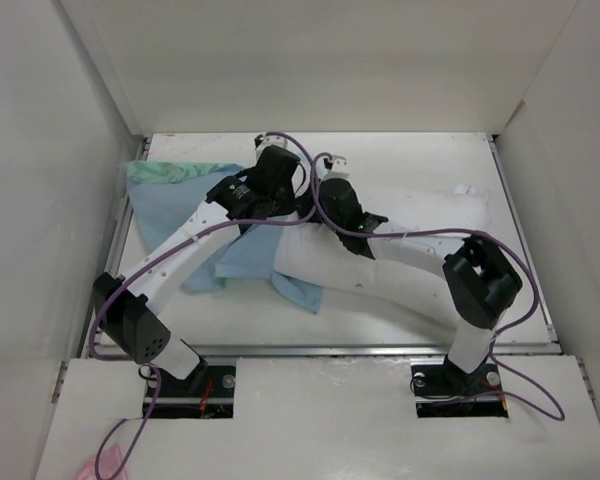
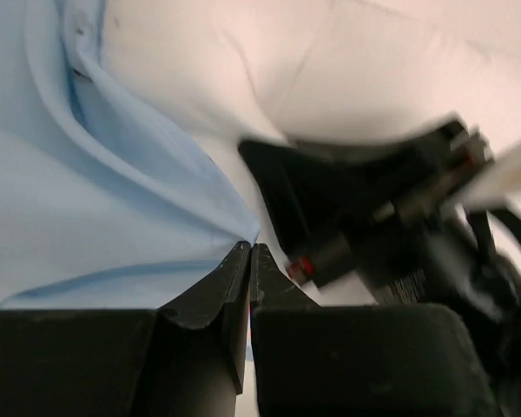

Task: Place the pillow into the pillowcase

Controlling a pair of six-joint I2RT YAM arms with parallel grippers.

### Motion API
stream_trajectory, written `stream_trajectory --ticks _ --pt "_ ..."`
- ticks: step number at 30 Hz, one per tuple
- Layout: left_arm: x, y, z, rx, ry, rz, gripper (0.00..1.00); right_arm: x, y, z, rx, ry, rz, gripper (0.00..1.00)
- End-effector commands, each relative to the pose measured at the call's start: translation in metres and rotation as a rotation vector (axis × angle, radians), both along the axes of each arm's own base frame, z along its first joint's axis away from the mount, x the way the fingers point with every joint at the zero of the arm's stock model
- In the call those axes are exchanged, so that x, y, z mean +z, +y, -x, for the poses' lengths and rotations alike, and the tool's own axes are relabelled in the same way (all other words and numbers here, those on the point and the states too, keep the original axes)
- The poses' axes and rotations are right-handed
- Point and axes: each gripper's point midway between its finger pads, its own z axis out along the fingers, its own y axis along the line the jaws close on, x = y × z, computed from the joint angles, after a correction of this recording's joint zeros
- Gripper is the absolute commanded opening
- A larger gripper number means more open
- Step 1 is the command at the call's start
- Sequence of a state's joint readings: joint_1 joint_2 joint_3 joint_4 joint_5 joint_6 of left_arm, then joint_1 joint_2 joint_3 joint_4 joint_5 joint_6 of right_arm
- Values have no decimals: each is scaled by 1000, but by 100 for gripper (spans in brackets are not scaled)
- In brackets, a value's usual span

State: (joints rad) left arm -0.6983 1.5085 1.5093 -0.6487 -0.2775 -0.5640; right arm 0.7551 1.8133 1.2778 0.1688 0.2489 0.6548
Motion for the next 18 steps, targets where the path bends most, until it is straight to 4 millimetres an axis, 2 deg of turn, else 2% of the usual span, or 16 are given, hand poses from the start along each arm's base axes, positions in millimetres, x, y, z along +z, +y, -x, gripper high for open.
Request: stream_trajectory --ticks 1,2,3,5,6,7,9,10,11,12,13,15,16,18 --pt "27 15 -19 89 -68 39 0 3 24 53 302 -104 -15 0" --pt "24 17 -24 101 -66 37 0 -20 20 72 370 -74 2 0" --pt "24 16 -23 94 -62 43 0 -18 21 77 394 -96 -9 0" --pt "13 20 -22 120 -25 11 0 -33 14 80 414 -109 54 1" --pt "11 22 -20 120 -16 2 0 -35 12 79 404 -103 63 1" --pt "10 24 -19 126 -13 -8 0 -38 10 78 422 -123 108 8" --pt "3 33 -14 127 20 -47 0 -26 7 76 431 -167 151 18" --pt "2 43 -15 153 23 -71 7 -20 2 76 432 -180 182 29" --pt "0 46 -14 162 27 -88 34 -13 -1 74 441 -217 225 35" --pt "1 54 -14 182 30 -106 52 -1 -6 68 405 -242 249 42" --pt "1 58 -13 191 31 -120 64 7 -14 66 381 -244 278 48" --pt "13 67 -17 225 0 -126 85 19 -26 58 318 -256 334 64" --pt "13 72 -19 239 0 -126 88 28 -33 49 261 -261 353 67" --pt "25 80 -28 267 -40 -109 93 37 -44 45 235 -259 374 75"
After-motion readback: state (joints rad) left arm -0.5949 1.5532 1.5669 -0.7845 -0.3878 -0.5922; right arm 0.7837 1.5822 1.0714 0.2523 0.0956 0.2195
